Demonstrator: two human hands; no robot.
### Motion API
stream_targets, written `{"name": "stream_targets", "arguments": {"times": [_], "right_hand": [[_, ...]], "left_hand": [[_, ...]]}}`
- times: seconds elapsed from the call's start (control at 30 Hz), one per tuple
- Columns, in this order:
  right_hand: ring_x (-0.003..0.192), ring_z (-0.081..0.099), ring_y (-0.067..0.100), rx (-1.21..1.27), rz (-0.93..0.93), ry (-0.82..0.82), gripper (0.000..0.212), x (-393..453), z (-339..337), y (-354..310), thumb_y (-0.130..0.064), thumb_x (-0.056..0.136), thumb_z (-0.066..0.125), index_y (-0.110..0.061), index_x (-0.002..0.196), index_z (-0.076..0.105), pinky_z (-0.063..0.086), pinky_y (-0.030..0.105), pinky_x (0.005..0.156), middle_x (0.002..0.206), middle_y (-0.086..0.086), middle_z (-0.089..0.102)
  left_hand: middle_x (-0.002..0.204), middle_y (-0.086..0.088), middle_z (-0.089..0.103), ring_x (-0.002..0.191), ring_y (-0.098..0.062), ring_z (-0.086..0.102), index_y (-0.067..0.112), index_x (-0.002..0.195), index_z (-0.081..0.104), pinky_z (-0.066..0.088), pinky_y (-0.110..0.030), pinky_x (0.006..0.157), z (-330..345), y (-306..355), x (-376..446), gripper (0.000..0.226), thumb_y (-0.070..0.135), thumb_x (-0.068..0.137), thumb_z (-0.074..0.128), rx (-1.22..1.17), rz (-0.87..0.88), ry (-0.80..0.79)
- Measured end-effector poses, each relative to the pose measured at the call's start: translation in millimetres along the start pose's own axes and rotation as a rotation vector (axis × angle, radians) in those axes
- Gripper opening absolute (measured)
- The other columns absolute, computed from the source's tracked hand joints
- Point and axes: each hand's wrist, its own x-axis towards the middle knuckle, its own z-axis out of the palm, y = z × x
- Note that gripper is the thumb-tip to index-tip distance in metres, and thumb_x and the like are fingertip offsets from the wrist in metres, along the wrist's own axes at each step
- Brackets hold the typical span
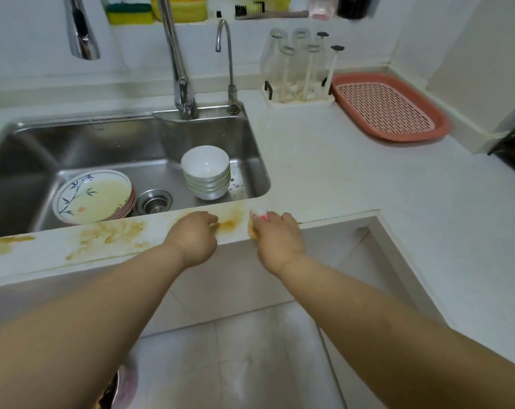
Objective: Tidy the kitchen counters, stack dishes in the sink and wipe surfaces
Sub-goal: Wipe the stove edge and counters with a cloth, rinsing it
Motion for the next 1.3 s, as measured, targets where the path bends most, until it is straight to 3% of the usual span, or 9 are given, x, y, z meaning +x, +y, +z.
{"name": "stream_targets", "arguments": {"times": [0.2,0.3,0.43,0.53,0.73,0.83,1.0,1.17,1.3], "right_hand": [[0.111,0.047,0.033,-0.049,0.347,-0.01,0.038,-13.2,-41.6,74.0,-0.009,0.091,0.04,-0.021,0.122,0.059,0.035,0.033,0.096,0.126,0.01,0.056],[0.108,0.05,0.03,-0.008,0.38,0.02,0.028,-5.9,-45.1,59.0,-0.006,0.089,0.043,-0.022,0.101,0.063,0.036,0.035,0.096,0.116,0.008,0.062],[0.109,0.043,0.03,0.121,0.216,0.067,0.037,-1.1,-12.5,3.4,-0.008,0.089,0.043,-0.022,0.12,0.058,0.033,0.029,0.091,0.122,0.005,0.057],[0.107,0.04,0.03,0.113,0.15,0.052,0.038,-2.9,-9.0,17.8,-0.008,0.087,0.043,-0.02,0.121,0.056,0.03,0.027,0.087,0.125,0.003,0.053],[0.105,0.042,0.031,0.05,0.421,0.097,0.032,-6.4,-23.9,83.7,-0.009,0.088,0.039,-0.019,0.112,0.059,0.03,0.03,0.091,0.123,0.006,0.055],[0.109,0.042,0.029,0.17,0.301,0.137,0.033,-1.4,-11.2,46.5,-0.006,0.087,0.043,-0.021,0.112,0.06,0.034,0.03,0.096,0.117,0.003,0.057],[0.108,0.037,0.028,0.137,0.089,0.103,0.043,-3.5,-1.6,29.7,-0.008,0.087,0.043,-0.024,0.125,0.055,0.03,0.026,0.091,0.126,-0.003,0.051],[0.106,0.042,0.031,-0.038,0.368,0.09,0.04,-9.0,-25.1,109.0,-0.011,0.091,0.039,-0.026,0.124,0.056,0.029,0.029,0.094,0.127,0.004,0.054],[0.11,0.04,0.03,0.156,0.297,0.086,0.038,-11.6,-23.5,60.6,-0.011,0.092,0.041,-0.022,0.125,0.056,0.031,0.03,0.097,0.112,0.001,0.056]], "left_hand": [[0.151,0.0,0.038,0.138,-0.023,0.034,0.019,0.14,0.044,0.024,-0.027,0.115,-5.5,17.6,2.3,0.054,0.003,0.089,0.043,-0.088,0.126,-0.076],[0.153,0.001,0.033,0.142,-0.02,0.029,0.017,0.143,0.04,0.018,-0.029,0.118,-3.2,27.5,9.3,0.054,0.003,0.091,0.04,-0.046,0.212,-0.121],[0.159,0.005,0.019,0.146,-0.016,0.017,0.022,0.148,0.029,0.007,-0.036,0.121,3.2,34.8,27.2,0.056,0.011,0.094,0.037,0.074,0.265,-0.185],[0.16,0.004,0.014,0.147,-0.017,0.016,0.021,0.149,0.027,0.005,-0.039,0.12,5.1,46.6,30.9,0.059,0.008,0.092,0.037,0.148,0.285,-0.231],[0.159,0.007,0.015,0.145,-0.016,0.02,0.021,0.144,0.037,0.002,-0.041,0.12,7.7,48.2,33.9,0.055,0.007,0.091,0.037,0.188,0.282,-0.236],[0.158,0.012,0.018,0.144,-0.014,0.023,0.022,0.138,0.046,0.0,-0.042,0.12,6.5,46.0,38.5,0.053,0.004,0.089,0.037,0.148,0.26,-0.229],[0.158,0.015,0.015,0.146,-0.011,0.017,0.033,0.147,0.03,-0.001,-0.043,0.12,8.7,46.6,37.7,0.06,0.008,0.093,0.034,0.173,0.254,-0.248],[0.159,0.01,0.015,0.146,-0.014,0.016,0.029,0.149,0.027,0.001,-0.043,0.119,11.5,46.8,32.4,0.06,0.008,0.093,0.035,0.186,0.25,-0.234],[0.16,0.009,0.011,0.147,-0.014,0.011,0.026,0.15,0.023,0.0,-0.044,0.12,10.4,47.9,29.6,0.063,0.007,0.091,0.036,0.198,0.243,-0.253]]}}
